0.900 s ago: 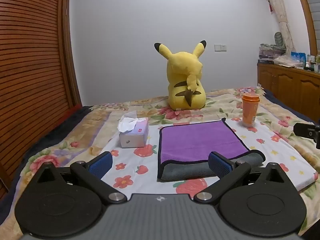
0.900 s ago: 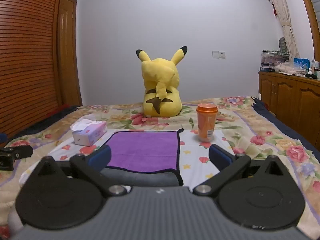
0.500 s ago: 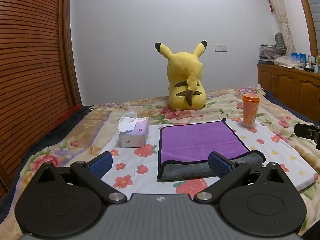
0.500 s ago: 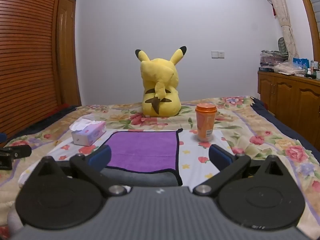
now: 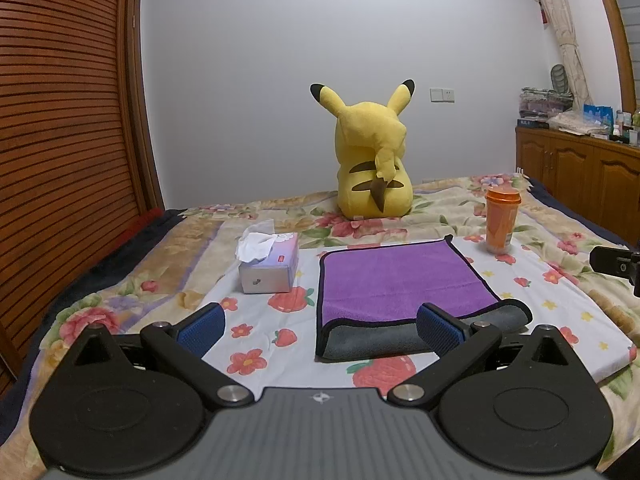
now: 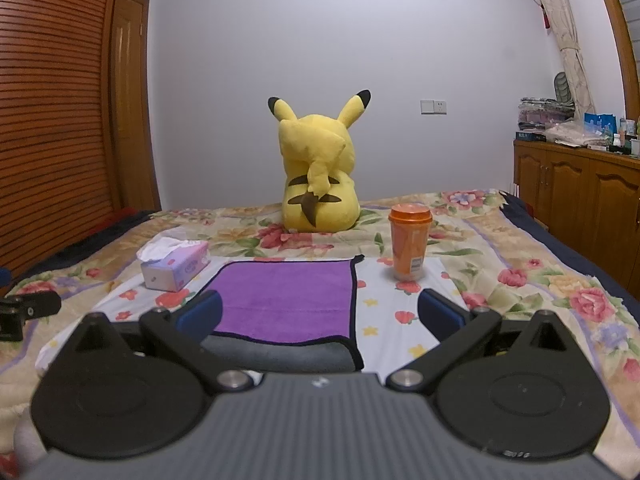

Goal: Fold towel

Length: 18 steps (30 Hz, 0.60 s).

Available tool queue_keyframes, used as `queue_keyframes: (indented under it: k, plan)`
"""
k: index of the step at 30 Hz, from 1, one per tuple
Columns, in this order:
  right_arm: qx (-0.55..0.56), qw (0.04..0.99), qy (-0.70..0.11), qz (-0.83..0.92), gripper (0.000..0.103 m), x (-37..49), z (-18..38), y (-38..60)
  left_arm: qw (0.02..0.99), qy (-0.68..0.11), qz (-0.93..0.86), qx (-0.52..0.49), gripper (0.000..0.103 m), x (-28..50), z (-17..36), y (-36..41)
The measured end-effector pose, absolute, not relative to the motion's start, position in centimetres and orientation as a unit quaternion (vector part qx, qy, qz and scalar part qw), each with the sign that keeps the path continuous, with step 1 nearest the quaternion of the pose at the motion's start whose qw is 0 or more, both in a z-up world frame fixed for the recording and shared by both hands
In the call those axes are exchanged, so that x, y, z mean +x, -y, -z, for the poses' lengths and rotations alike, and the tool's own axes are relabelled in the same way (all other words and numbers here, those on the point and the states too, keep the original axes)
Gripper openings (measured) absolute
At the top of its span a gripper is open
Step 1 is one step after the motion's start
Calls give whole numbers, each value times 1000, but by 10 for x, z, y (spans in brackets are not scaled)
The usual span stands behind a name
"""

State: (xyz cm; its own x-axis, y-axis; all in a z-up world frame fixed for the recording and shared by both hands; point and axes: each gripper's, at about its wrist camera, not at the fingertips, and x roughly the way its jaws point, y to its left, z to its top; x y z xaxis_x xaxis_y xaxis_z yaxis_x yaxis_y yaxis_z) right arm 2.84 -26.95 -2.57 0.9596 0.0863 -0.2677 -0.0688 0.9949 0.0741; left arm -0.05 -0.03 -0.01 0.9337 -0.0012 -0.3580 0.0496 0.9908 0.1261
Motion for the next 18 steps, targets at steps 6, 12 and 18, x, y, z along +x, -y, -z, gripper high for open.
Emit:
queue_keyframes:
  k: [6,12,18]
  plan:
    - [34,989,-138,-39,103,29,30,277,981,-183,12,66,103,-1,-1,1]
    - [34,989,-138,-39,103,29,31,278,981,-183,12,66,103,0,-1,0]
    - [33,989,-137,-39,103,27,34,279,981,-182,11,67,103,1,7,-2]
